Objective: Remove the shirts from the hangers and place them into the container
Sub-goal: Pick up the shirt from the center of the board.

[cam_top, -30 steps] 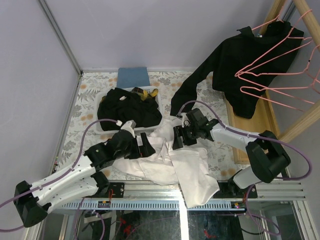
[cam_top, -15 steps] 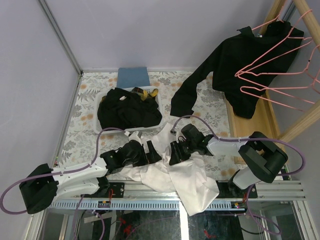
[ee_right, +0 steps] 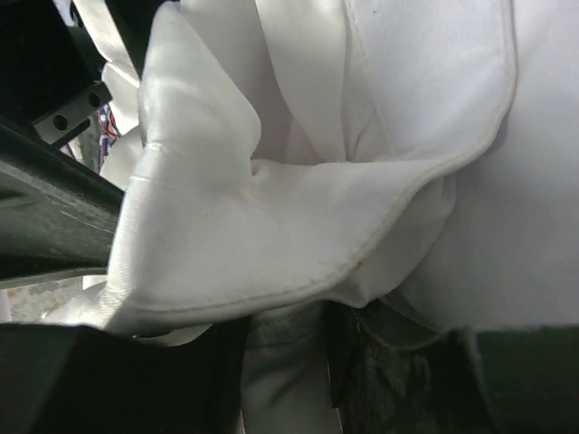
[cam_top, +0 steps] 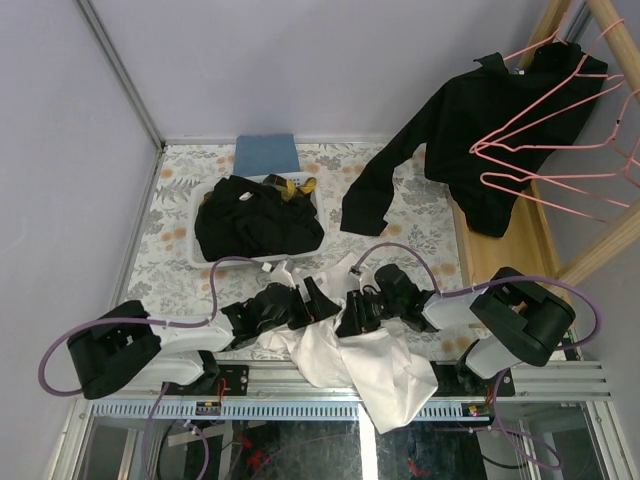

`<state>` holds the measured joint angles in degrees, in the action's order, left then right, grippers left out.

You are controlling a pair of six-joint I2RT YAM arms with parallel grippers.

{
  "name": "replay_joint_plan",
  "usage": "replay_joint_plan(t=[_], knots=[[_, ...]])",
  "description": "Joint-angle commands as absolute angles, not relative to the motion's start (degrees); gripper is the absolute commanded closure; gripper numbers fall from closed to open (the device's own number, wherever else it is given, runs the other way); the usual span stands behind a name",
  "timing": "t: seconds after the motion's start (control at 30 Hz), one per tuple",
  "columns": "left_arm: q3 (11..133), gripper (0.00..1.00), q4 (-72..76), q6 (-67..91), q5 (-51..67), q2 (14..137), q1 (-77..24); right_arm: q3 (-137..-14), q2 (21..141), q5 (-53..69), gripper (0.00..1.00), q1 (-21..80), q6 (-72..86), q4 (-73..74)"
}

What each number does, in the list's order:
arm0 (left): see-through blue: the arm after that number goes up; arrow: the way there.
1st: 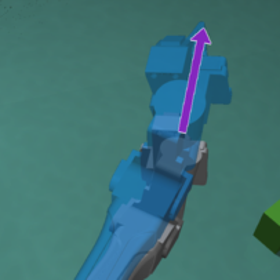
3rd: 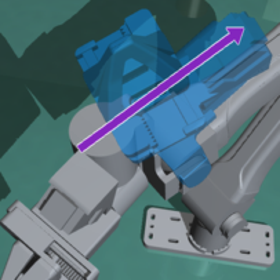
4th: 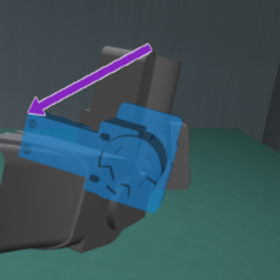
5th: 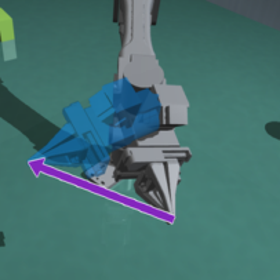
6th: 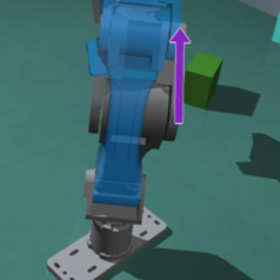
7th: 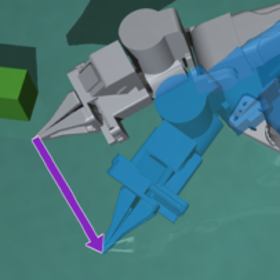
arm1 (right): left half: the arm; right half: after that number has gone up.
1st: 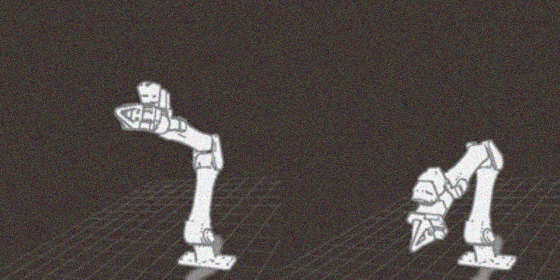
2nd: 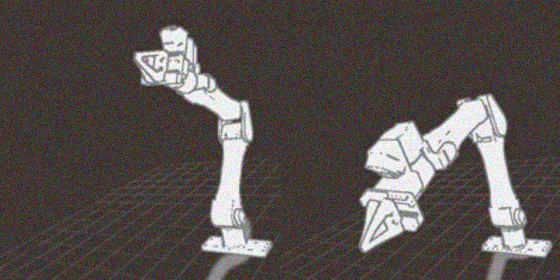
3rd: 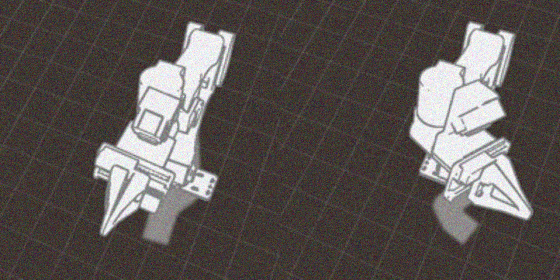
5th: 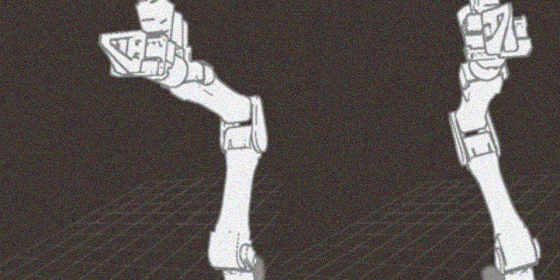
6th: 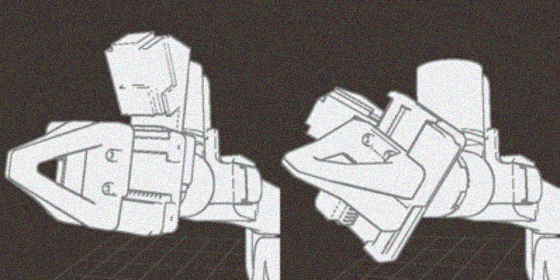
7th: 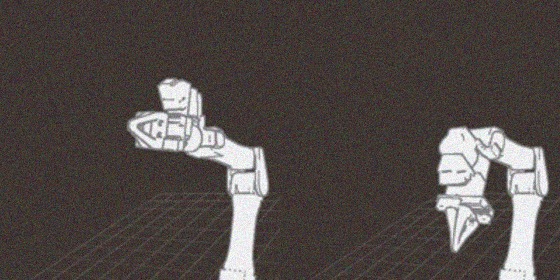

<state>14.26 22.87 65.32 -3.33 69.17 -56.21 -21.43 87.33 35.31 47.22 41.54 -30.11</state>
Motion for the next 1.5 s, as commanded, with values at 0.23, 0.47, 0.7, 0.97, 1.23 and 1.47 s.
replay_joint_plan(t=[0.23,0.47,0.7,0.97,1.23,1.47], knots=[[13.39,0.72,35.10,63.37,4.52,74.11,-57.29,-16.07,84.59,33.60,0.59,48.57,52.50,-47.17],[16.75,1.00,14.34,57.66,-4.45,60.27,-57.23,-22.72,69.09,21.54,0.41,48.60,39.91,-18.04],[24.15,1.00,-10.67,47.47,-15.85,40.07,-57.05,-29.70,49.68,3.49,0.27,48.56,30.69,5.26],[34.86,1.00,-22.02,37.74,-14.44,39.84,-57.04,-30.70,41.95,-6.89,0.23,48.59,31.08,9.83],[36.41,0.49,-11.38,38.12,-10.83,60.93,-64.36,-32.11,45.66,-10.11,0.23,48.60,33.74,13.46],[36.15,0.00,-2.66,41.70,-12.80,71.32,-71.97,-30.89,44.81,-11.34,0.22,48.56,33.54,13.48]])
